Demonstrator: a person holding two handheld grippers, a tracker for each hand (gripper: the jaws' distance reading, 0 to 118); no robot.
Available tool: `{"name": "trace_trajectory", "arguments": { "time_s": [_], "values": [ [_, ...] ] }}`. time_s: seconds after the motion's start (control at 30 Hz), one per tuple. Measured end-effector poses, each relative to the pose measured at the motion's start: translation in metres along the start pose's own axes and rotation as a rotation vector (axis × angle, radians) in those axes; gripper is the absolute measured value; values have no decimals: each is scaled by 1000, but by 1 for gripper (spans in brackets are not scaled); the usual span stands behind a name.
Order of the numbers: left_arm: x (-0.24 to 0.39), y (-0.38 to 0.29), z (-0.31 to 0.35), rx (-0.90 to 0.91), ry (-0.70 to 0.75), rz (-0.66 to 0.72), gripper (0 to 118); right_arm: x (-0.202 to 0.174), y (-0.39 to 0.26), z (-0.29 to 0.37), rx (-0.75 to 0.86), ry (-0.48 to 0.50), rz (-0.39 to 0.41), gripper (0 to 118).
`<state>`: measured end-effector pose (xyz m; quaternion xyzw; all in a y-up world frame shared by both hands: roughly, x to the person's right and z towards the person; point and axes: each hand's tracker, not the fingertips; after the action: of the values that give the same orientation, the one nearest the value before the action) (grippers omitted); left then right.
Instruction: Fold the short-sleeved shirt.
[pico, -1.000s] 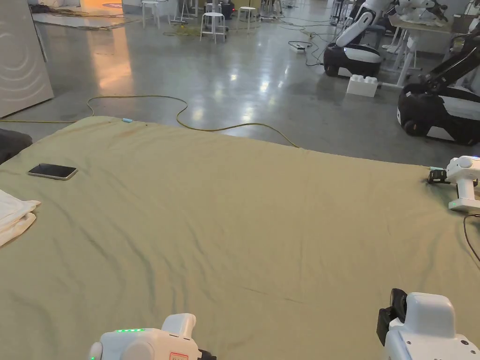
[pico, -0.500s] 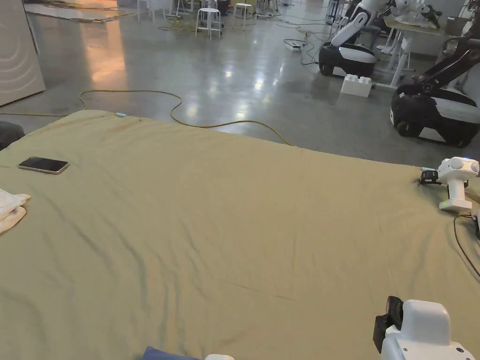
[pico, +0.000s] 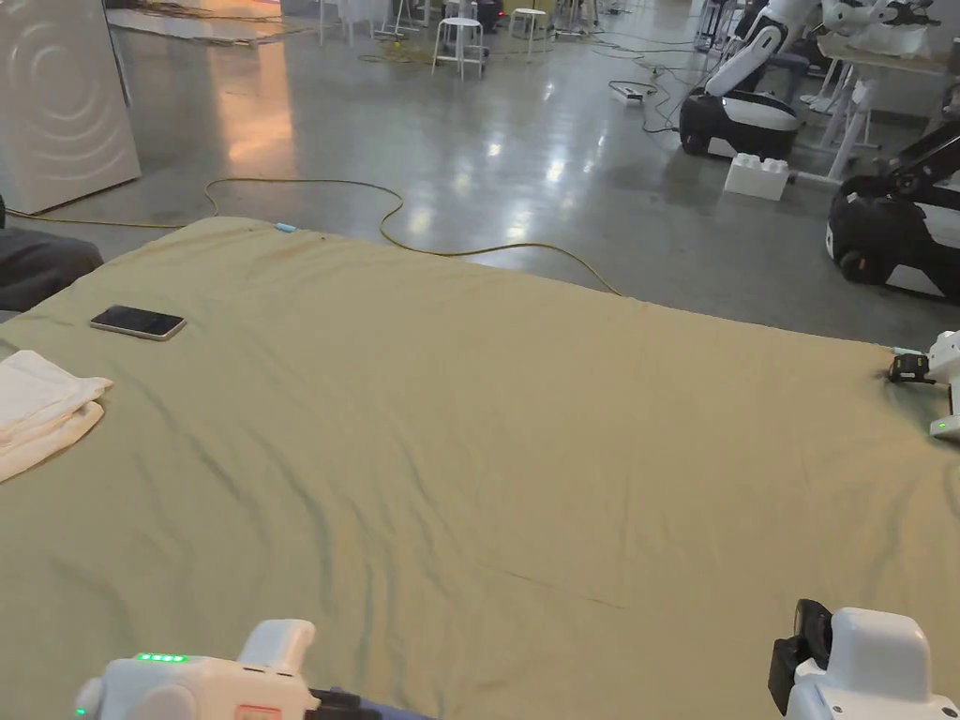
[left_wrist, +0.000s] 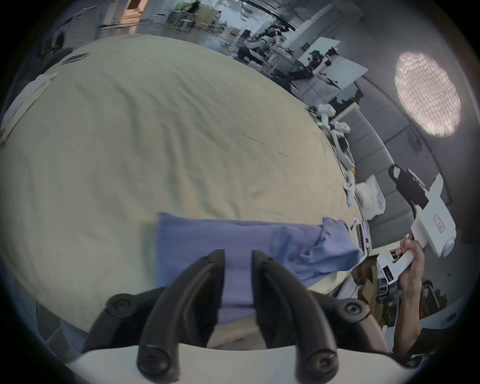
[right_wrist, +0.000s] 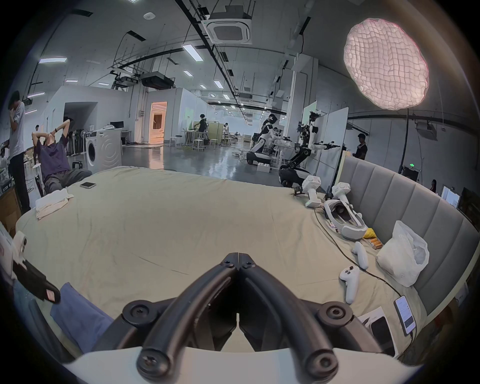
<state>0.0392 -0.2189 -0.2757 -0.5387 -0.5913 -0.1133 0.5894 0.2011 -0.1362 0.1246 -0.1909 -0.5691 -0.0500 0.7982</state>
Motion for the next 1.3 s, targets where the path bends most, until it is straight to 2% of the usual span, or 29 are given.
{"name": "trace_trajectory", "arguments": {
  "time_s": [0.07, 0.13, 0.37, 0.47, 0.53, 0.6, 0.63, 0.7, 0.73, 0.77, 0.87, 0.97, 1.07, 1.3],
  "values": [
    [-29, 1, 6, 34, -50, 55, 48, -3, 0, -1, -1, 9, -1, 0],
    [-56, -2, 5, 31, -84, 104, 64, -6, 0, -1, -2, 15, -2, 0],
    [-104, -23, -35, -86, -284, 241, 66, -7, -1, -2, -8, 17, 6, 0],
    [-106, -29, -42, -8, -380, 243, 65, -6, -1, -1, -13, 11, 10, 0],
    [-108, -29, -50, -22, -400, 273, 65, -5, -1, -2, -16, 9, 7, 0],
    [-109, -32, -58, -31, -501, 330, 62, -4, -2, -2, -19, 7, 2, 0],
    [-107, -33, -63, -44, -530, 349, 54, -4, -3, -2, -23, 5, 1, 0],
    [-100, -35, -75, -82, -515, 331, 25, -3, -4, -1, -29, 2, 0, 0],
    [-96, -37, -79, -89, -475, 301, 20, -3, -5, -1, -32, 0, 1, 0],
    [-94, -39, -81, -63, -434, 277, 19, -2, -5, -1, -35, -3, 2, 0],
    [-88, -45, -72, -1, -478, 333, 17, 0, -5, 0, -35, -7, 0, 0],
    [-82, -46, -58, 35, -418, 267, 15, 5, -3, 3, -7, -3, -18, 0],
    [-74, -38, -35, 59, -416, 251, 13, 8, 0, 3, 8, -2, -24, 0],
    [-54, 14, 62, 177, -177, 82, 12, 14, 9, 0, 37, -1, -16, 0]
  ]
}}
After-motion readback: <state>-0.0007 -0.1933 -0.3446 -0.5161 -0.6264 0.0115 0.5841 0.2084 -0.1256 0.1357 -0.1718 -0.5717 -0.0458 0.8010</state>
